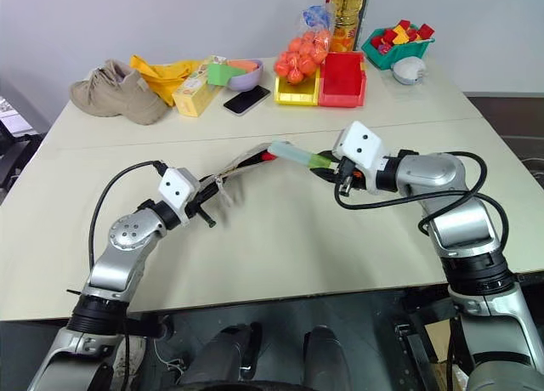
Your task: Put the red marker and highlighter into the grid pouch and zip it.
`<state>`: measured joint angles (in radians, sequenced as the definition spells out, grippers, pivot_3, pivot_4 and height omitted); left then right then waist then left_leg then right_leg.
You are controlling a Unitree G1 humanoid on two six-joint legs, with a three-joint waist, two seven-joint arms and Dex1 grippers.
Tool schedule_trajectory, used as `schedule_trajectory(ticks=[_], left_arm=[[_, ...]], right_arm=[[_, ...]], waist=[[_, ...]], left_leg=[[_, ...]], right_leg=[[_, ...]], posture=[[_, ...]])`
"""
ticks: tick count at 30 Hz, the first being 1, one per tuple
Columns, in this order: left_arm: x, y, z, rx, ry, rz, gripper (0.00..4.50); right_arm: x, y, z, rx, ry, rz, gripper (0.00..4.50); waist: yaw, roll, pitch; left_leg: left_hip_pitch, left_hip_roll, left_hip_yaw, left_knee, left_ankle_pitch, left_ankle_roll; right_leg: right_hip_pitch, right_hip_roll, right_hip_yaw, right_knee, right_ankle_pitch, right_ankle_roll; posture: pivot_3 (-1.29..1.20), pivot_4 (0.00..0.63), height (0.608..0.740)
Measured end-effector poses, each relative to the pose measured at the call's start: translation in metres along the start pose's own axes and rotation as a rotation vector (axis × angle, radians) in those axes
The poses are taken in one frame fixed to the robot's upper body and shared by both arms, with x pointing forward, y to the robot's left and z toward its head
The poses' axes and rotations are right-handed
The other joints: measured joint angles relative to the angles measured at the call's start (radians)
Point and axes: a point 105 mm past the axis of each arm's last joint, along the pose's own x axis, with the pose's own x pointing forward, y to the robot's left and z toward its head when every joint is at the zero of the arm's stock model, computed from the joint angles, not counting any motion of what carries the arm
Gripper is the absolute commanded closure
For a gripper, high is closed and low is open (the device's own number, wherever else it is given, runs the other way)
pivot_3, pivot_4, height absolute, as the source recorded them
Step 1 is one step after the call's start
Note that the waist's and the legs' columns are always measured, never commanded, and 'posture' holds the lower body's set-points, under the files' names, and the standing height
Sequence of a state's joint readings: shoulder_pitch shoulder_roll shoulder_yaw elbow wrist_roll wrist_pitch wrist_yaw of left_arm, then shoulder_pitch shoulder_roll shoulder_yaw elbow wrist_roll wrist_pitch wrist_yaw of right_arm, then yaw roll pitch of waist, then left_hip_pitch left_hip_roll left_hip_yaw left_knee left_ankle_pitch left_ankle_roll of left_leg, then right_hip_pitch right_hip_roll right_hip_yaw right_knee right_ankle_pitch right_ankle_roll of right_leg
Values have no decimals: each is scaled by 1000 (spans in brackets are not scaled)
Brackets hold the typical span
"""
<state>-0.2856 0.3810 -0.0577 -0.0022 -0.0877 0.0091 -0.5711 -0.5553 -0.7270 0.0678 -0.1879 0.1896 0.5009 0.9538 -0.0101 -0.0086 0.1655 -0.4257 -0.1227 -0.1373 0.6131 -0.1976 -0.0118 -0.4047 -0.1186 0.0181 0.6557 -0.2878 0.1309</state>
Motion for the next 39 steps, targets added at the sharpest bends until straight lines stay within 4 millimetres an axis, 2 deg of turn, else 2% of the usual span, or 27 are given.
schedule_trajectory(ticks=[5,13,19,27,36,38,39], left_arm=[[0,-1,0,0,0,-3,4500],[0,-3,5,8,-16,-8,4500],[-3,-10,4,7,-10,-35,4500],[-5,-25,9,59,-11,-162,4500],[-4,-39,14,73,-31,-244,4500],[-4,-40,16,78,-39,-247,4500],[-4,-40,16,78,-39,-248,4500]], right_arm=[[10,9,-4,16,15,27,3622],[16,10,-16,45,46,37,3622],[19,7,-16,7,61,32,3622],[24,10,-9,-227,138,98,3622],[48,29,9,-565,148,211,3622],[50,30,12,-587,137,214,2531],[51,31,13,-596,128,216,2177]], waist=[[0,0,0],[-1,0,0],[-1,0,0],[-1,0,0],[-2,0,0],[-1,0,0],[0,0,0]], left_leg=[[0,0,0,0,0,0],[0,0,0,0,0,0],[0,0,0,0,0,0],[0,0,0,0,0,0],[0,0,0,0,0,0],[0,0,0,0,0,0],[0,0,0,0,0,0]], right_leg=[[0,0,0,0,0,0],[0,0,0,0,0,0],[0,0,0,0,0,0],[0,0,0,0,0,0],[-1,0,0,0,0,0],[-1,0,0,0,0,0],[-1,0,0,0,0,0]], posture=[[0,150,740],[0,150,740],[0,150,740],[0,150,740],[0,150,740],[0,150,740],[0,150,740]])
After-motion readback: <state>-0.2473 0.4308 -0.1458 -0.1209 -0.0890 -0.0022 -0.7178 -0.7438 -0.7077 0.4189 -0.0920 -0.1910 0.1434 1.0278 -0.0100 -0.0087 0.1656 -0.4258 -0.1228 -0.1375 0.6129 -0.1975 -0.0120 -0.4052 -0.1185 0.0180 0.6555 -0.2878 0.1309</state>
